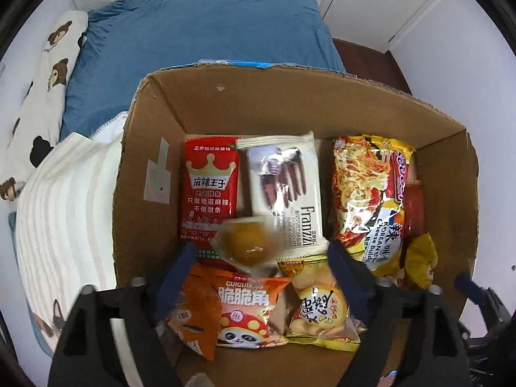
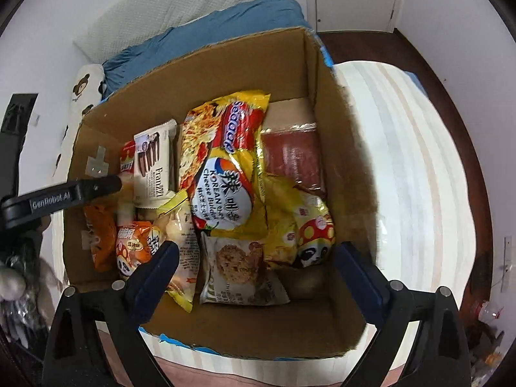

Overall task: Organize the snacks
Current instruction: 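Open both tools to drop the items into the box and withdraw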

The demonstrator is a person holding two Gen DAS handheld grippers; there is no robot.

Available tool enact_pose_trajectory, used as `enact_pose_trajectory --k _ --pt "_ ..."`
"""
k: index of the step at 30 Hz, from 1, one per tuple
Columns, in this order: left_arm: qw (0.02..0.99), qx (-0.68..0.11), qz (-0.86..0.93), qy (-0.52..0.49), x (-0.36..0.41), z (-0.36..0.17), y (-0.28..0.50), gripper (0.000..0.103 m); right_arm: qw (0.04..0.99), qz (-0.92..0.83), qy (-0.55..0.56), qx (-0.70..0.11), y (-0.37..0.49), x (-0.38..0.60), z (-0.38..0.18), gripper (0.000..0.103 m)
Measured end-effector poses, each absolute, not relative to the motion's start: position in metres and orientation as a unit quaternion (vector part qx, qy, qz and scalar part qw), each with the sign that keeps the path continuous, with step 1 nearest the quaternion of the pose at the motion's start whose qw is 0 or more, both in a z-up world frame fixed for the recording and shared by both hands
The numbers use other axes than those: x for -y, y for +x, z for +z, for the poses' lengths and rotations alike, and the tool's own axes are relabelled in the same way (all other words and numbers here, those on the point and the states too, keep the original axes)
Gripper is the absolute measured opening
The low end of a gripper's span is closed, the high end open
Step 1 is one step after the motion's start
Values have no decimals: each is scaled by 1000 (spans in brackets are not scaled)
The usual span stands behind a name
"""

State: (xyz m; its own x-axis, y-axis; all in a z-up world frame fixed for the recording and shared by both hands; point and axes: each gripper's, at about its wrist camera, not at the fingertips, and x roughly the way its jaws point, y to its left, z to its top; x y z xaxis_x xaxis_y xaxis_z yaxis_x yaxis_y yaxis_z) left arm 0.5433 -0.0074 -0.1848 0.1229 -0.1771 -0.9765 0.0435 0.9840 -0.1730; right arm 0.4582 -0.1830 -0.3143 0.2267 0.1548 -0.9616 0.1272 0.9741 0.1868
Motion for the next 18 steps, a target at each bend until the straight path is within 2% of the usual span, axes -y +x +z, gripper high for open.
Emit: enact_pose_trajectory --k 1,7,18 --pt "747 -659 -73 -50 7 -186 543 97 774 9 113 -623 459 182 -315 99" --pt "749 -654 -77 -68 0 -184 535 97 774 8 112 -623 461 177 -319 100" --pt "788 -611 -64 -42 4 -149 479 97 787 9 97 -609 449 170 -302 100"
